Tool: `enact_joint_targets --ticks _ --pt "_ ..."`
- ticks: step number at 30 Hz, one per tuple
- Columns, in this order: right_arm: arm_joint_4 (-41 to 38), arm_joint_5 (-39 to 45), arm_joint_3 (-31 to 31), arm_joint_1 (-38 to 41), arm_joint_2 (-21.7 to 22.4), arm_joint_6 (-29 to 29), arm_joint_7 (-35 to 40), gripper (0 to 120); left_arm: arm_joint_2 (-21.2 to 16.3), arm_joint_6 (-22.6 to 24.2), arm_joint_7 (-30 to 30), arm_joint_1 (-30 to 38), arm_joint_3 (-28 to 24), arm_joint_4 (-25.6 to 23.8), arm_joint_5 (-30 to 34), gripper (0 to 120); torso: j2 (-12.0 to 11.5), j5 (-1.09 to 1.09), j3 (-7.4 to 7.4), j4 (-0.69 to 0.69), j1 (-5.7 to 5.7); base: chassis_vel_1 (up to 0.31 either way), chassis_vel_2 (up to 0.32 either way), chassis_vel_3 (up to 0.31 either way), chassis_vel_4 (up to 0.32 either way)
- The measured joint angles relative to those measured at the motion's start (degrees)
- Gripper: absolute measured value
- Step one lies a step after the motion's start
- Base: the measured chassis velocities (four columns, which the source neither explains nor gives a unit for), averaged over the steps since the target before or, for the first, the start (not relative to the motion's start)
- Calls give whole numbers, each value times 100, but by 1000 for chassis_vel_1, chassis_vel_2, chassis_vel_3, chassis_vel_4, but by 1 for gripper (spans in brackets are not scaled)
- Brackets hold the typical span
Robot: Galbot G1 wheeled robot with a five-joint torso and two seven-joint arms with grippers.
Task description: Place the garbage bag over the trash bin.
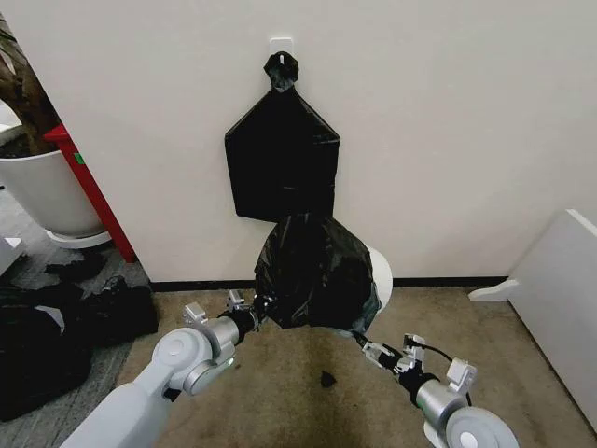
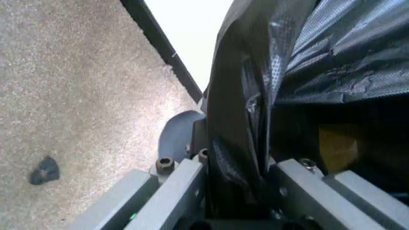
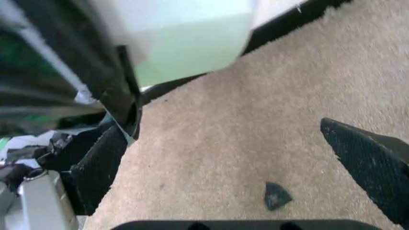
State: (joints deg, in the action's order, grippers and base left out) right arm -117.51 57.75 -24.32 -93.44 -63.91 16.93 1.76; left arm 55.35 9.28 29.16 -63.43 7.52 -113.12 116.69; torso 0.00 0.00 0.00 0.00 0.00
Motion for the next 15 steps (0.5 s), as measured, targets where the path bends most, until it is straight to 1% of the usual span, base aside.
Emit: enact_joint_targets --ticks 1,3,6,9,12,13,15 --pt "0 0 0 0 0 0 0 100 0 0 0 0 0 0 0 0 0 0 0 0 0 0 0 0 0" --pt "-247 -190 -64 -291 4 -191 -254 100 -25 -17 80 40 -14 -44 -130 0 0 0 0 0 0 0 0 0 0" --pt "-588 -359 -182 -653 34 -286 -578 100 -41 -50 126 131 -47 -57 -384 0 0 -2 0 -1 0 0 0 0 0" --pt "-722 -551 -229 -832 46 -404 -741 100 -30 -79 221 229 -70 -52 -530 0 0 -1 0 0 0 0 0 0 0" --pt "-1095 -842 -367 -1156 2 -626 -847 100 -45 -141 492 367 -207 -55 -1179 0 0 0 0 -2 0 0 0 0 0" --pt "-1384 -912 -507 -1281 -46 -657 -789 100 -87 -107 596 381 -291 -83 -1606 0 0 -1 0 -1 0 0 0 0 0" --pt "-1785 -992 -757 -1364 -75 -648 -609 100 -169 2 705 378 -369 -146 -2232 0 0 -2 0 -2 0 0 0 0 0"
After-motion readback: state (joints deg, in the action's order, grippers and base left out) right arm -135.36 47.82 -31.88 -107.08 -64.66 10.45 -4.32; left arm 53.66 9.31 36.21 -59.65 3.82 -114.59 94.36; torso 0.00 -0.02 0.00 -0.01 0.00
